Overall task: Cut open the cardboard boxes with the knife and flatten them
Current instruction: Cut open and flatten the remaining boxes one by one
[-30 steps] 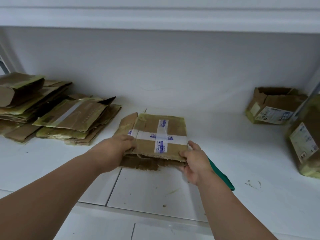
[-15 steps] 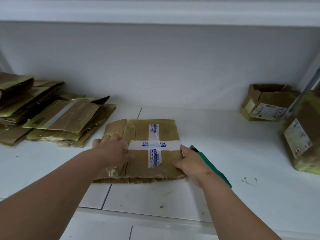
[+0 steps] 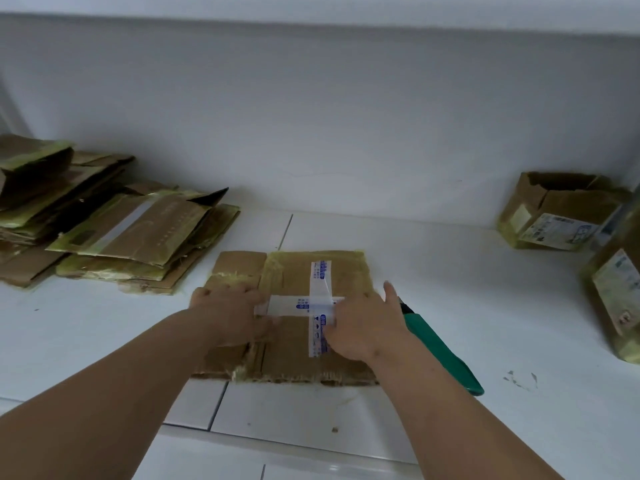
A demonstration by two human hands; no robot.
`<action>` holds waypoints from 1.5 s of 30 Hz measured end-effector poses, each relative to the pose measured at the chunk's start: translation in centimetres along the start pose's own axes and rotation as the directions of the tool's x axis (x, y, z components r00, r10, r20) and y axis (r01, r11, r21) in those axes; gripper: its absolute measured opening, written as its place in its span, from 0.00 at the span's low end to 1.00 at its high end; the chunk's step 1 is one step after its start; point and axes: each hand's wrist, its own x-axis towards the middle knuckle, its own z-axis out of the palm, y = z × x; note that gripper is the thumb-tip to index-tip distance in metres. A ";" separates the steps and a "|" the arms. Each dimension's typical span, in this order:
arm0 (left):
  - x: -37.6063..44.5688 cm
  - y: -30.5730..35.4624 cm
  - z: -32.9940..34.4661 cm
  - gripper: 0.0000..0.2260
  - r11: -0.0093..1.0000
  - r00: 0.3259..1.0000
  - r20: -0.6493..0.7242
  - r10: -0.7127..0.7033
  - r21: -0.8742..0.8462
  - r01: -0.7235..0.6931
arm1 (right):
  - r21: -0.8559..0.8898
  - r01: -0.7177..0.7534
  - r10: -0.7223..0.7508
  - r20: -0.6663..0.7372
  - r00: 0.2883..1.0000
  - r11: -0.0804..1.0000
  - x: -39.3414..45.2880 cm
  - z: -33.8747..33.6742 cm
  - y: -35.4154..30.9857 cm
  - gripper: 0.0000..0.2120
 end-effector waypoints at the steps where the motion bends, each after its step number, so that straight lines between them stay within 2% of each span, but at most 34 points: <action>1: 0.2 0.1 0.0 0.29 1.000 0.998 -0.063 0.004 0.012 -0.003 | 0.037 0.002 0.000 -0.064 0.998 0.999 0.5 -0.3 -0.2 0.26; 3: 0.4 0.4 1.3 0.29 0.999 0.993 -0.111 0.039 -0.013 -0.041 | 0.111 0.053 -0.040 -0.117 0.992 0.992 1.1 0.6 -0.8 0.33; 5: 0.1 0.6 3.2 0.32 0.995 0.996 -0.076 0.056 -0.079 -0.062 | 0.134 0.073 -0.070 -0.027 0.997 0.988 0.8 2.4 -1.2 0.35; 7: 0.4 0.3 3.7 0.33 0.993 0.997 -0.049 0.057 -0.097 -0.062 | 0.116 0.050 -0.051 0.001 0.999 0.992 1.2 2.6 -1.2 0.34; 10: 1.2 -0.4 1.8 0.35 0.992 0.996 -0.066 0.054 -0.110 -0.061 | 0.047 0.047 -0.042 -0.111 0.993 0.998 3.0 0.5 -1.8 0.29; 12: 2.1 -0.9 0.6 0.34 0.986 0.993 -0.113 0.019 -0.162 -0.038 | 0.056 0.073 -0.064 -0.154 0.986 0.996 3.9 0.3 -2.1 0.29; 16: 2.6 -0.6 0.8 0.33 0.998 0.995 -0.094 0.045 -0.047 -0.050 | 0.100 0.064 -0.066 0.017 0.998 0.993 4.7 1.8 -1.5 0.35; 19: 3.9 -0.3 0.8 0.35 0.991 0.990 -0.118 0.083 -0.095 -0.094 | 0.095 0.049 -0.042 -0.075 0.996 0.994 5.9 0.8 -1.3 0.36; 21: 4.7 -0.7 1.1 0.36 0.986 0.995 -0.080 0.055 -0.155 -0.066 | 0.107 0.000 0.012 -0.111 0.994 0.994 6.3 0.7 -0.6 0.39; 24: 5.0 -1.6 2.5 0.38 0.977 0.999 -0.024 0.033 -0.209 -0.037 | 0.140 -0.046 0.047 -0.007 0.999 0.989 6.4 2.3 0.4 0.42; 27: 5.1 -1.8 3.1 0.38 0.986 0.999 -0.016 0.052 -0.160 -0.054 | 0.119 -0.064 0.063 0.017 0.998 0.991 6.9 2.6 0.4 0.43; 31: 5.2 -1.6 2.3 0.38 0.987 0.999 0.020 0.046 -0.154 -0.042 | 0.057 -0.101 0.099 0.039 0.994 0.993 7.0 1.7 -0.3 0.42; 34: 3.9 -0.5 1.6 0.36 0.994 0.997 -0.059 0.052 -0.091 -0.057 | 0.076 -0.118 0.117 0.023 0.993 0.990 6.4 2.0 -0.7 0.40; 36: 2.8 0.1 1.3 0.35 0.994 0.995 -0.065 0.079 -0.065 -0.083 | 0.107 -0.132 0.134 -0.013 0.991 0.986 6.0 2.5 -1.1 0.39; 40: 0.8 -0.9 2.4 0.42 0.988 0.992 0.064 0.106 -0.123 -0.098 | 0.114 -0.132 0.140 -0.063 0.988 0.985 5.1 2.5 -2.3 0.34; 42: 0.1 -1.7 3.2 0.47 0.987 0.992 0.023 0.123 -0.109 -0.119 | 0.114 -0.103 0.110 -0.053 0.993 0.988 4.5 2.3 -3.3 0.33; 45: 0.0 -1.8 4.1 0.48 0.985 0.990 -0.047 0.137 -0.102 -0.141 | 0.144 -0.046 0.046 0.004 0.999 0.988 2.7 2.7 -4.7 0.35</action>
